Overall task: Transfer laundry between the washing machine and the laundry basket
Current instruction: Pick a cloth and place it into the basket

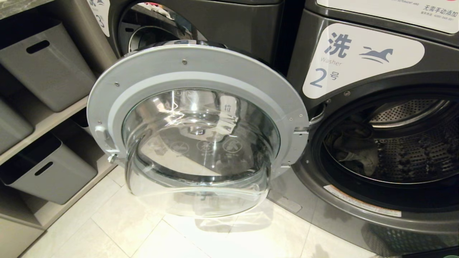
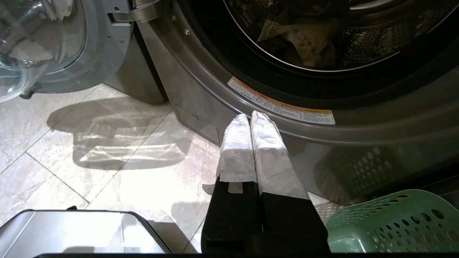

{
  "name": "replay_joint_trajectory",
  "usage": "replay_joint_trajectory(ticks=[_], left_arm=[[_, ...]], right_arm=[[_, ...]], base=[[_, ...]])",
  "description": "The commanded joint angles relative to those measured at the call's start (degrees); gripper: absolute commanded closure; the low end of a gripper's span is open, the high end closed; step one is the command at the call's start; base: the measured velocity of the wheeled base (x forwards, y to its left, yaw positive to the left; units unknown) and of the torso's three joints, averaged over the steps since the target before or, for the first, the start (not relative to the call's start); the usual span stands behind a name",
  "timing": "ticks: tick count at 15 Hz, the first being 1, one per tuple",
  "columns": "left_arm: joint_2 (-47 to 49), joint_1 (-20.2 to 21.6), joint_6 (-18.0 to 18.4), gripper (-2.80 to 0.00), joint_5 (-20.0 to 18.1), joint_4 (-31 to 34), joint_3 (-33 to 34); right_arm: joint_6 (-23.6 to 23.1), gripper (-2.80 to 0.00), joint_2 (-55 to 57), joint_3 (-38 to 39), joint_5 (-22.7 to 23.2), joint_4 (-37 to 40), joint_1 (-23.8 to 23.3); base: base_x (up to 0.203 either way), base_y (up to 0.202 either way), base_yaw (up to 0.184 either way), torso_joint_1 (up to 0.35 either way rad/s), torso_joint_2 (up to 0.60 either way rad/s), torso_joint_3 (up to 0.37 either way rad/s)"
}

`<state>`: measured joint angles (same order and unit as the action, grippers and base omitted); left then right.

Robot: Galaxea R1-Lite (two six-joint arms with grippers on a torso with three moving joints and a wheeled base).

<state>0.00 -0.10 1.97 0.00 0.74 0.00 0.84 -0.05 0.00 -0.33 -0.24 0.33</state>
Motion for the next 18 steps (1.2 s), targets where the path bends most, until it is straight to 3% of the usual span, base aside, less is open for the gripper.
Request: replay_joint_trajectory(ticks=[1,18], left_arm=[[0.0,0.0,0.0,0.00,0.0,0.0,0.1],[0.0,0.0,0.0,0.00,-0.1,-0.1,0.1]], right_arm=[[0.0,0.00,0.0,0.0,0.0,0.0,0.0],[0.1,0.00,0.0,0.0,0.0,0.0,0.0]], base=[[0.000,0.000,0.000,0.000,0.00,0.000],[0.000,0.000,0.000,0.000,0.00,0.000]])
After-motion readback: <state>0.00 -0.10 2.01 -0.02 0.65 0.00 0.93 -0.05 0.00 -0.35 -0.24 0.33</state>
